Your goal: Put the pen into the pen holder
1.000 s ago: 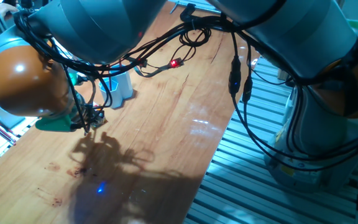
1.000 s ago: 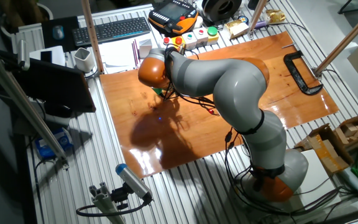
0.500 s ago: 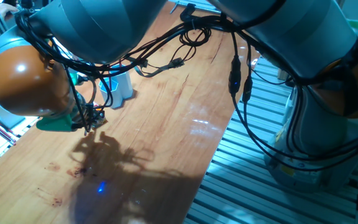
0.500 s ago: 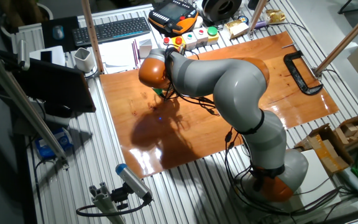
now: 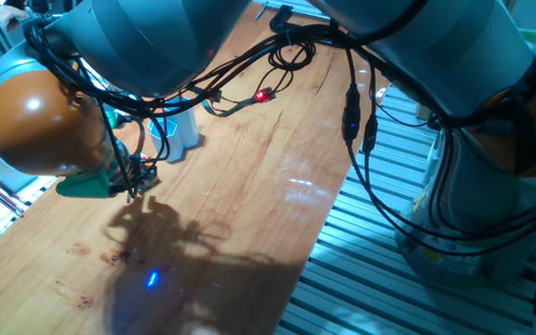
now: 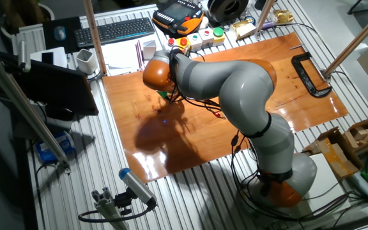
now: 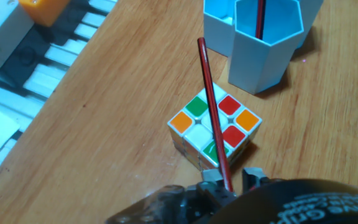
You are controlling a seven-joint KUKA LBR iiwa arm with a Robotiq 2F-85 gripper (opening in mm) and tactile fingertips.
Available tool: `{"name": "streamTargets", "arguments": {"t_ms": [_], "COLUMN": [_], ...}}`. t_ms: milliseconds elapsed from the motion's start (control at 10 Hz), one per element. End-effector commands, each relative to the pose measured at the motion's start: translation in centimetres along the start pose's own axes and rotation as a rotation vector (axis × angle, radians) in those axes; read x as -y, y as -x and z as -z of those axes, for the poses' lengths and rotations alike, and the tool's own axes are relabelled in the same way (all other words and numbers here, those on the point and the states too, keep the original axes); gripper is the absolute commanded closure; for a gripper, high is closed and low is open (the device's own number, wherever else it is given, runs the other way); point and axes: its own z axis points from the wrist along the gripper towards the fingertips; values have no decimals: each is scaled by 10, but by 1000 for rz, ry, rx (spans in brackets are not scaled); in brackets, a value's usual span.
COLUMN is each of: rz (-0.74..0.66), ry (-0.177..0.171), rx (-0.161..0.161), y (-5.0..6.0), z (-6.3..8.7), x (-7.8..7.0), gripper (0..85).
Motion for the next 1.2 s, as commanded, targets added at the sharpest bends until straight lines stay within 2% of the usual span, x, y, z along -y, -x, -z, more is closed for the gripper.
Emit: {"name": "streamTargets", "arguments": {"t_ms": [0,100,400,700,900,1100], "rz": [12,25,32,36,33,41], "ry": [-1,-4,-11,-8,-2,1], "rx": [2,2,-47,-140,-200,-281], "y": [1,2,8,26,36,46], "z": [1,4,18,47,60,66], "x": [0,1,0,2,2,5], "gripper": [770,843,840,840,840,840]}}
